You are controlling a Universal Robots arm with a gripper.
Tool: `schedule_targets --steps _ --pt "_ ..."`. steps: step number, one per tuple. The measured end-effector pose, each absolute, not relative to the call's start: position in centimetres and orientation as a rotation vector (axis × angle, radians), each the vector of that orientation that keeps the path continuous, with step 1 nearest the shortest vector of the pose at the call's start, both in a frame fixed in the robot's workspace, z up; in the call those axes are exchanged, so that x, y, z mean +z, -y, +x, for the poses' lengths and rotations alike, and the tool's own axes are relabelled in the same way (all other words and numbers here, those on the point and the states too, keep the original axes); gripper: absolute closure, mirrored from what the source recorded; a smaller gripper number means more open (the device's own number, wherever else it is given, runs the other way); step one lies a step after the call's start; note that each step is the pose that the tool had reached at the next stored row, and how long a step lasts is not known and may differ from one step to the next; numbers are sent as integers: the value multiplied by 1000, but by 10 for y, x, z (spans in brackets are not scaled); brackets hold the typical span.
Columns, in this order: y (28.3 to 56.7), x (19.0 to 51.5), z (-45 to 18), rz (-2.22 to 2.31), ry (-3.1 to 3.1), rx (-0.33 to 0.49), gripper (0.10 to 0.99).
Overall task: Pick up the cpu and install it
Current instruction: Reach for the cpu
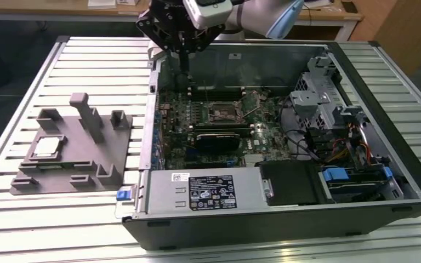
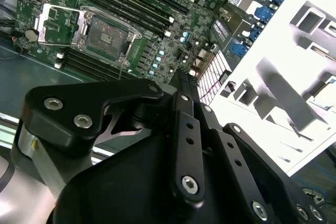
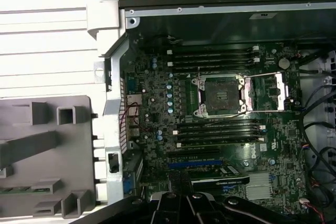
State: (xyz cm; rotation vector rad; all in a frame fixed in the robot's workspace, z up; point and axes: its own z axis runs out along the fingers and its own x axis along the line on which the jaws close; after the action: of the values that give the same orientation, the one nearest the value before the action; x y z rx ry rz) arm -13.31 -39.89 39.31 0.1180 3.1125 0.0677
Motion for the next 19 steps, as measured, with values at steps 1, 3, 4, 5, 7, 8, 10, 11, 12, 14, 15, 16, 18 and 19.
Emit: schedule_targets --steps 1,3,4,5,7,8,10,11,12,14,15,16,18,19 --pt "399 393 -133 118 -3113 68 980" --pt "399 393 -134 118 -3112 68 980" --pt "399 393 -134 118 -3112 68 980" --pt "399 393 -134 118 -3113 68 980" --pt "399 393 -135 118 -3112 68 980" --pt "399 393 -135 118 -3112 68 980" --pt "399 393 -136 118 -3112 68 980" --pt "399 393 -136 118 -3113 68 980" --pt "399 393 -136 118 -3112 68 980" --pt "399 393 -137 118 -3112 68 980" --pt "399 393 -137 118 -3112 68 980" --pt "399 393 -137 118 -3113 68 980" --pt "399 393 -138 118 -3112 68 980" --pt "399 393 -138 118 -3112 68 980"
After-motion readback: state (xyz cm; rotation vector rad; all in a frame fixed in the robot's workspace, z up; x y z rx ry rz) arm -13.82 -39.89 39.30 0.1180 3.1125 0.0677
